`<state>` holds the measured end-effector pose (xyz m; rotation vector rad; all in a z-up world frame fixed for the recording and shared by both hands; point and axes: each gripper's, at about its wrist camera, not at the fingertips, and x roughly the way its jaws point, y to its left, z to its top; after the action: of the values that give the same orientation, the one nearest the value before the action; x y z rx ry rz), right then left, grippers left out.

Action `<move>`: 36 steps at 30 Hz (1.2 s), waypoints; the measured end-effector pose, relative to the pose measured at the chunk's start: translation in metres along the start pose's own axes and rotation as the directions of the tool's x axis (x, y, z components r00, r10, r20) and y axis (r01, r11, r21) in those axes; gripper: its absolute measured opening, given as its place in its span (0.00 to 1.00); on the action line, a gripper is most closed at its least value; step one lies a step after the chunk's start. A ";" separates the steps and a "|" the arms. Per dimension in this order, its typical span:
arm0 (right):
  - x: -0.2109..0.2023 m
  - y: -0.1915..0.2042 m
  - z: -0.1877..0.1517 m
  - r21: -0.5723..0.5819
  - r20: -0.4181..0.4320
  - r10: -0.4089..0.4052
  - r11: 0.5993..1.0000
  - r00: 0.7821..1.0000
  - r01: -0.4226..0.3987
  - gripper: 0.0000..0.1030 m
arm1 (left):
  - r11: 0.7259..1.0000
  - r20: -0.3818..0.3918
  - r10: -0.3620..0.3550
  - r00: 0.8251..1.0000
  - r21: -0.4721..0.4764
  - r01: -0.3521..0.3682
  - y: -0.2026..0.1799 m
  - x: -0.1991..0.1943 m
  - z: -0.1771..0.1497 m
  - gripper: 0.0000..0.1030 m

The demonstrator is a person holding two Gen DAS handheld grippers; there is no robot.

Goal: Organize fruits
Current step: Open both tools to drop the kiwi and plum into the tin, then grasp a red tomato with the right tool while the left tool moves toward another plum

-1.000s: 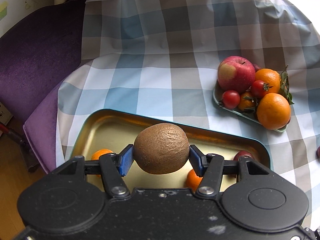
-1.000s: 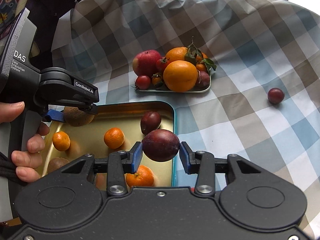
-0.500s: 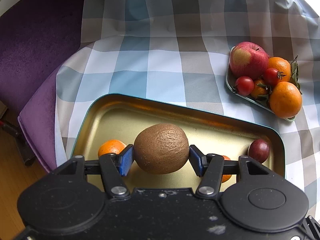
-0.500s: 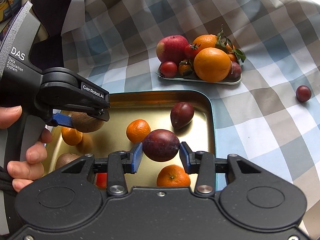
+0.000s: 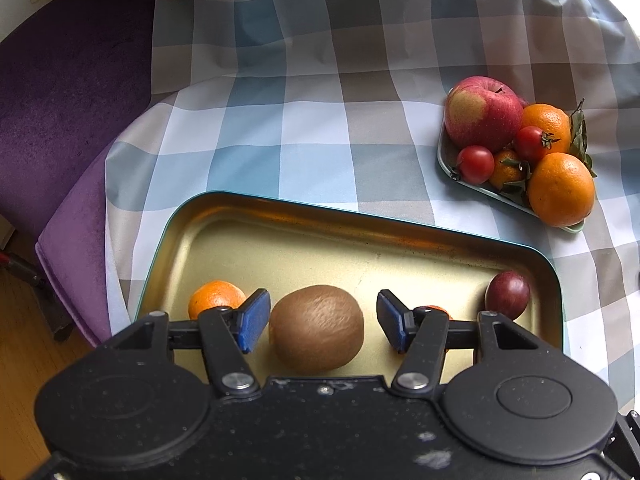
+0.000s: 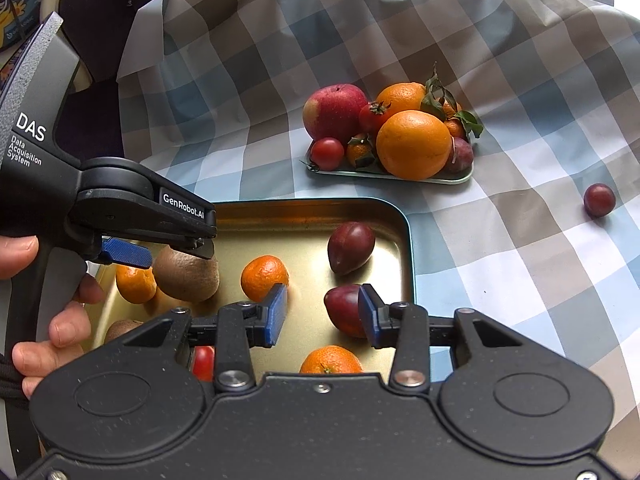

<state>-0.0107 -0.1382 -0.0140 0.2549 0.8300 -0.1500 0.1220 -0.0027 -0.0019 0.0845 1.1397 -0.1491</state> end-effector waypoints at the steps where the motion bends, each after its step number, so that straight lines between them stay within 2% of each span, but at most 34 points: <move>1: 0.000 -0.002 0.000 0.003 -0.001 -0.002 1.000 1.000 0.002 0.48 | 1.000 -0.004 0.002 1.000 0.006 -0.002 -0.002 0.001 -0.001 0.59; 5: -0.002 -0.013 -0.003 0.020 -0.004 -0.024 1.000 1.000 0.024 0.48 | 0.998 -0.009 0.022 1.000 0.060 -0.021 -0.014 0.002 -0.005 0.60; 16: -0.020 -0.064 -0.010 0.103 0.001 -0.130 0.986 0.991 0.129 0.48 | 0.985 0.025 -0.023 0.999 0.171 0.018 -0.057 -0.011 -0.012 0.61; 24: -0.031 -0.097 -0.026 0.156 -0.029 -0.187 0.969 0.982 0.189 0.48 | 0.951 0.036 -0.064 0.997 0.306 0.050 -0.112 -0.021 -0.029 0.63; 29: -0.036 -0.103 -0.036 0.146 -0.050 -0.166 0.974 0.985 0.172 0.48 | 0.931 0.035 -0.087 0.996 0.359 0.068 -0.141 -0.024 -0.035 0.63; 36: -0.038 -0.096 -0.050 0.103 -0.065 -0.110 0.988 0.992 0.116 0.48 | 0.931 0.020 -0.110 0.994 0.353 0.096 -0.163 -0.025 -0.036 0.63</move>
<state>-0.0932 -0.2148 -0.0342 0.3138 0.8968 -0.2949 0.0531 -0.1565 0.0075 0.3388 1.0688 -0.4467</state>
